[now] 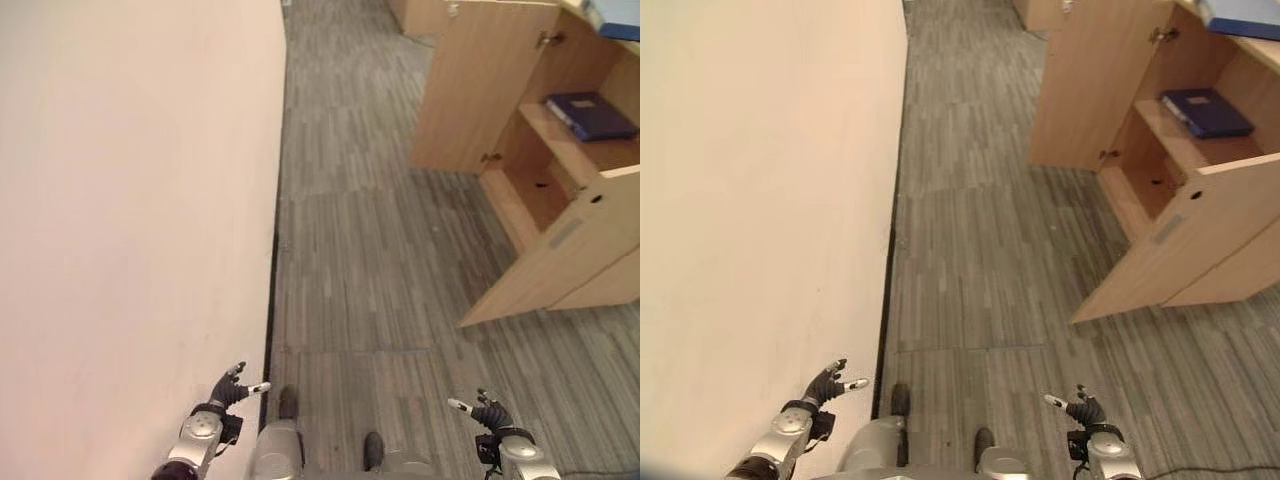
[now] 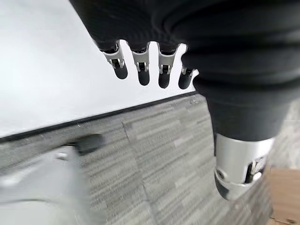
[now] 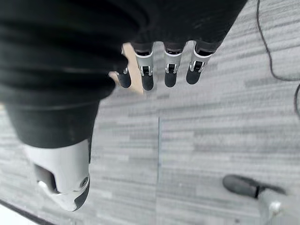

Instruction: Put the empty folder in the office cabinet

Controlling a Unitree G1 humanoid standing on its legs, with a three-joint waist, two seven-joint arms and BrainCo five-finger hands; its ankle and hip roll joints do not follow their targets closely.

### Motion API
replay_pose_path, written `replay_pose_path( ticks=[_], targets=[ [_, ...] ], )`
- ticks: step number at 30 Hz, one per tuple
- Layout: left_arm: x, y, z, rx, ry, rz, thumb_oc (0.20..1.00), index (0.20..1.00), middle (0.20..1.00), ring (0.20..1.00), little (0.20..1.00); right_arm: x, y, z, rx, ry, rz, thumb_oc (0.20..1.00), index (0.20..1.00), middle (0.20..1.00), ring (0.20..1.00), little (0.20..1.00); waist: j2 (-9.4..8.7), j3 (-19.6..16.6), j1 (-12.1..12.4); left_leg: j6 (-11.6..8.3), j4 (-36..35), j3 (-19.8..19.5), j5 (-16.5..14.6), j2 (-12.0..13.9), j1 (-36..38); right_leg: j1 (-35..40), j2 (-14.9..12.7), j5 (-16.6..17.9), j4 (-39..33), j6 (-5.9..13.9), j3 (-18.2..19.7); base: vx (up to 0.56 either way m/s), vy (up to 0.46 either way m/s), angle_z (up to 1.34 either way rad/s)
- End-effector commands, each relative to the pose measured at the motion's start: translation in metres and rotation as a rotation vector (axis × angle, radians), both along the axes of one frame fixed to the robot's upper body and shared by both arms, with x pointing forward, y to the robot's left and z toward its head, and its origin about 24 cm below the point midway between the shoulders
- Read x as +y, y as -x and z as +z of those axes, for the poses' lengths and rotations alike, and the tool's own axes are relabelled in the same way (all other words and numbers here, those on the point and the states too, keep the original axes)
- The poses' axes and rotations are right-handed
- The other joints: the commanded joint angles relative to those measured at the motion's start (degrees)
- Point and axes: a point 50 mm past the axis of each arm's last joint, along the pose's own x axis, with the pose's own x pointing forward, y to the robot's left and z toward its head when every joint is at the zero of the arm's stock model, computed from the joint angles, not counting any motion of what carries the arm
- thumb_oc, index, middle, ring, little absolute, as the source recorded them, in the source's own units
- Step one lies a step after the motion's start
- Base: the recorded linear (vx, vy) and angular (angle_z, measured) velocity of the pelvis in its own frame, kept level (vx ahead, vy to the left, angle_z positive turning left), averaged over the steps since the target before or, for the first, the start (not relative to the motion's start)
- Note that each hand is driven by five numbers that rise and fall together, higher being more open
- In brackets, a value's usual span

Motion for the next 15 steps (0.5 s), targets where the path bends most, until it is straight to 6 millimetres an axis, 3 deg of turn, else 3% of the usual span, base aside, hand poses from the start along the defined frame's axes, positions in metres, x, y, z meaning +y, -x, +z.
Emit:
replay_pose_path(
  ticks=[1,7,12,14,15],
  targets=[
    [0.016,-0.017,0.02,-0.113,-0.037,0.011,1.0,1.0,1.0,1.0,1.0,-0.005,-0.01,0.009,-0.066,0.006,-0.019,1.0,1.0,1.0,1.0,1.0,-2.1,-0.6,1.6,3.76,4.8,-0.2,1.9,0.4,-8.7,8.0,1.1,-12.7,6.2,6.12,4.5,0.29,0.059,-0.31],
    [0.024,-0.002,0.011,-0.058,-0.048,0.064,1.0,1.0,1.0,1.0,1.0,0.004,-0.009,0.004,-0.042,-0.007,0.017,1.0,1.0,1.0,1.0,1.0,-2.62,-2.1,3.6,3.09,1.7,-3.6,4.0,1.3,-9.3,12.9,0.1,-14.9,4.5,6.91,9.4,0.31,0.121,-0.43],
    [0.027,0.0,0.01,-0.043,-0.07,0.049,1.0,1.0,1.0,1.0,1.0,0.012,-0.006,-0.001,-0.027,-0.027,0.028,1.0,1.0,1.0,1.0,1.0,-4.01,-4.6,3.6,3.09,1.6,-0.4,7.6,1.3,-8.3,12.5,-2.2,-14.8,4.4,8.95,9.4,0.28,0.204,0.1],
    [0.028,0.001,0.009,-0.038,-0.076,0.045,1.0,1.0,1.0,1.0,1.0,0.013,-0.006,-0.001,-0.025,-0.03,0.028,1.0,1.0,1.0,1.0,1.0,-4.39,-5.2,3.8,3.57,1.4,0.0,7.4,1.0,-8.0,12.1,-2.9,-14.2,4.6,9.64,9.5,0.23,0.161,-0.09],
    [0.029,0.002,0.009,-0.035,-0.085,0.039,1.0,1.0,1.0,1.0,1.0,0.015,-0.007,-0.002,-0.025,-0.034,0.029,1.0,1.0,1.0,1.0,1.0,-5.05,-5.8,3.9,4.31,1.5,0.4,7.0,0.1,-8.0,11.6,-3.8,-12.1,5.5,10.94,9.8,0.24,0.171,-0.09]
  ],
)
